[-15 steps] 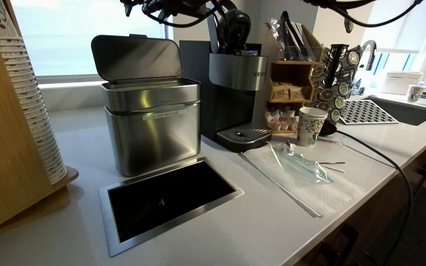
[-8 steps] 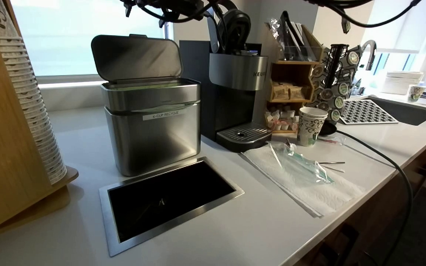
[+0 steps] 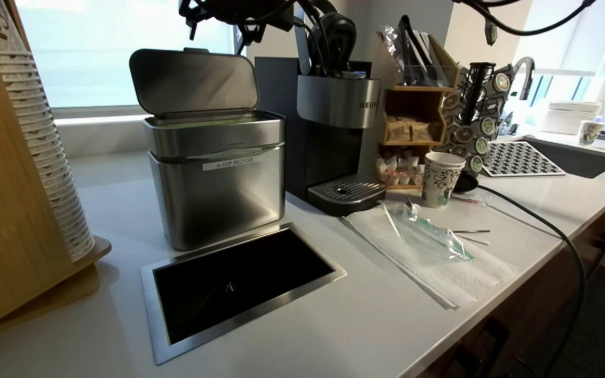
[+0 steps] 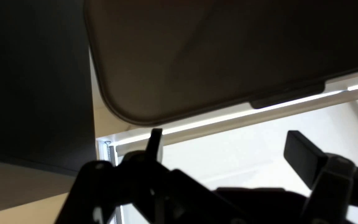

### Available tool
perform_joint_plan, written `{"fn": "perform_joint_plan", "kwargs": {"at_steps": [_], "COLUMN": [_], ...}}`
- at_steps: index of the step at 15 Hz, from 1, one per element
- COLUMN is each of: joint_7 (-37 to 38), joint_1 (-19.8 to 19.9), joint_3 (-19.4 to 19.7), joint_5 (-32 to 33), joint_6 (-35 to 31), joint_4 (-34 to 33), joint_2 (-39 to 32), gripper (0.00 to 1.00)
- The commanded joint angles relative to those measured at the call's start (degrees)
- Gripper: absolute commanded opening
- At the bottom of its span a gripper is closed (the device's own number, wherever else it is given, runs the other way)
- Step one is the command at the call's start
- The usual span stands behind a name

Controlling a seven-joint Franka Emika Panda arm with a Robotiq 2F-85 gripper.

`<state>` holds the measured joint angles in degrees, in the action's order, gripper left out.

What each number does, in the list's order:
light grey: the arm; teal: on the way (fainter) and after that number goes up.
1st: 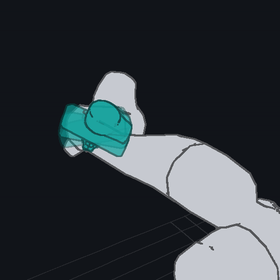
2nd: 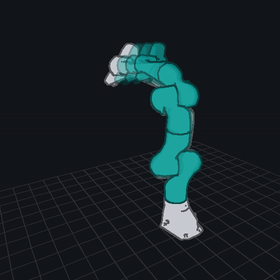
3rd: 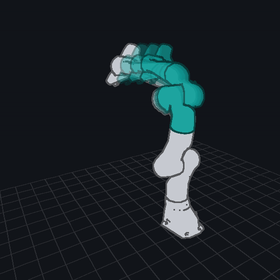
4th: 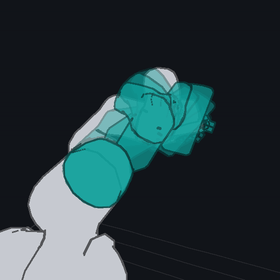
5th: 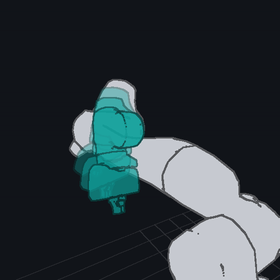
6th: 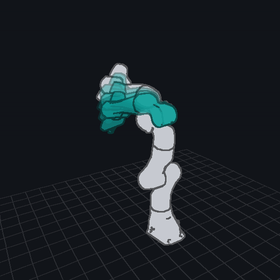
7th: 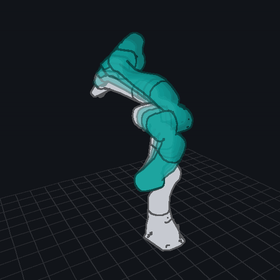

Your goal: Open the coffee maker, put one white container inside and then close the lid of the silver bin

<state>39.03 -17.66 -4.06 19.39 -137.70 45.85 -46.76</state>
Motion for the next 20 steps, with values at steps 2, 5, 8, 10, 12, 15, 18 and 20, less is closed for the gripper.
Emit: {"fn": "perform_joint_plan", "kwargs": {"at_steps": [2,5,8,10,12,15,18,20], "joint_7": [1.97,2.8,1.69,1.25,2.29,1.5,-1.96,-4.12], "joint_1": [-0.08,-0.32,0.32,1.1,1.14,0.01,-0.91,-0.89], "joint_3": [-0.77,-1.36,-4.0,-6.09,-6.34,-5.86,-6.02,-6.91], "joint_5": [-2.71,-3.59,-6.3,-8.86,-8.93,-6.11,-3.51,-3.63], "joint_6": [8.1,11.96,16.35,20.05,18.09,8.5,5.39,10.17], "joint_4": [-3.1,-2.73,0.25,2.21,4.16,7.4,15.65,19.61], "joint_2": [-0.9,-0.05,1.73,2.47,2.98,5.48,12.82,17.23], "gripper": [1.0,1.0,1.0,1.0,1.0,1.0,1.0,1.0]}}
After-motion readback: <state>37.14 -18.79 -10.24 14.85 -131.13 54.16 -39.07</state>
